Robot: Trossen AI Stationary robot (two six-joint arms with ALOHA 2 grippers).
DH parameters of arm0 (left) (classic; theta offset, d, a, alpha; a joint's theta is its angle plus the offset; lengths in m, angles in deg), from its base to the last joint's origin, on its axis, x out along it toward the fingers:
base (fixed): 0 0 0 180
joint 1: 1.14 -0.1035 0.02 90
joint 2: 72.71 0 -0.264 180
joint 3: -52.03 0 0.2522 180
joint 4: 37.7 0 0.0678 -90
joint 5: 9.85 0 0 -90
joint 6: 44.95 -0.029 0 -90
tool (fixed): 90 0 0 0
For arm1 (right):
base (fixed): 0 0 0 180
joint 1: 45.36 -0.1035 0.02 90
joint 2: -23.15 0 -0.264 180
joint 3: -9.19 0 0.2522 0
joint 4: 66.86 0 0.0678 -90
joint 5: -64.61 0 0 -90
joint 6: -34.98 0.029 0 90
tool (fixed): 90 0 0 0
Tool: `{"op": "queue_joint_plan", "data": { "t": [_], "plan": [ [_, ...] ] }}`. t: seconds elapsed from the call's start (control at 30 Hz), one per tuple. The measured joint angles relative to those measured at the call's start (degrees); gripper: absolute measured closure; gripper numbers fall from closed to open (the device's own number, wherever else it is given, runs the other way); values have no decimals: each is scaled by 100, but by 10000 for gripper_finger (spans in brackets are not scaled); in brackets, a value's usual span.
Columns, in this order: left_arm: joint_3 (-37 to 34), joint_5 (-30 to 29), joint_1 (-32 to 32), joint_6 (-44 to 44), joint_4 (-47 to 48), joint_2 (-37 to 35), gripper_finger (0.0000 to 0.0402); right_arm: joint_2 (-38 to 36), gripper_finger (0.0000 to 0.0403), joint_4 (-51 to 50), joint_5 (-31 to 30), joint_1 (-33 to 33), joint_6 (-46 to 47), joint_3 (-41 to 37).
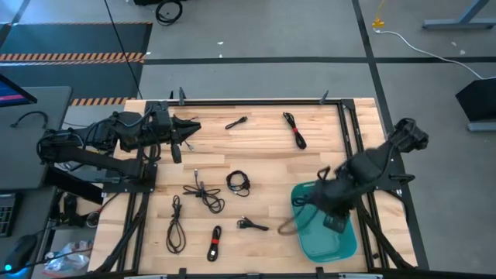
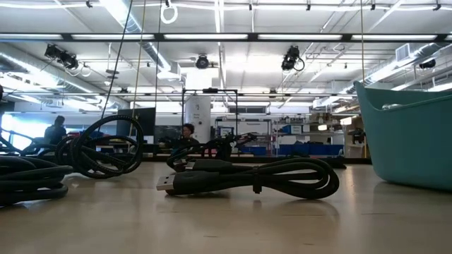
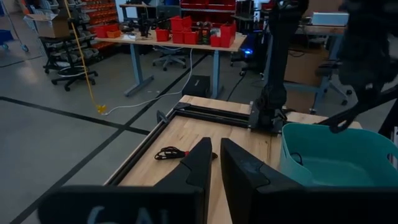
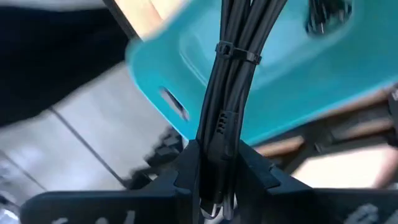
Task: Pick and place USB-C Cables
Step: Put the black charger cable into the green bin
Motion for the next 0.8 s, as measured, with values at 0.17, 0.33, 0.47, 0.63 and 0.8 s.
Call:
{"op": "queue_joint_plan", "data": {
  "t": [0.17, 0.33, 0.47, 0.63, 0.8],
  "plan": [
    [0, 0, 0, 2, -2, 0, 361, 340, 334, -35, 29, -347, -278, -172],
    [0, 0, 0, 139, -4, 0, 361, 354, 334, 23, -20, -378, -794, -669],
    [0, 0, 0, 251, -4, 0, 361, 91, 334, 516, -19, -370, -1124, -1216],
    [0, 0, 0, 259, -4, 0, 361, -398, 334, 1286, -239, -313, -1224, -2017],
    [0, 0, 0, 432, -7, 0, 361, -875, 334, 2242, -351, -126, -1255, -2880]
  ]
}}
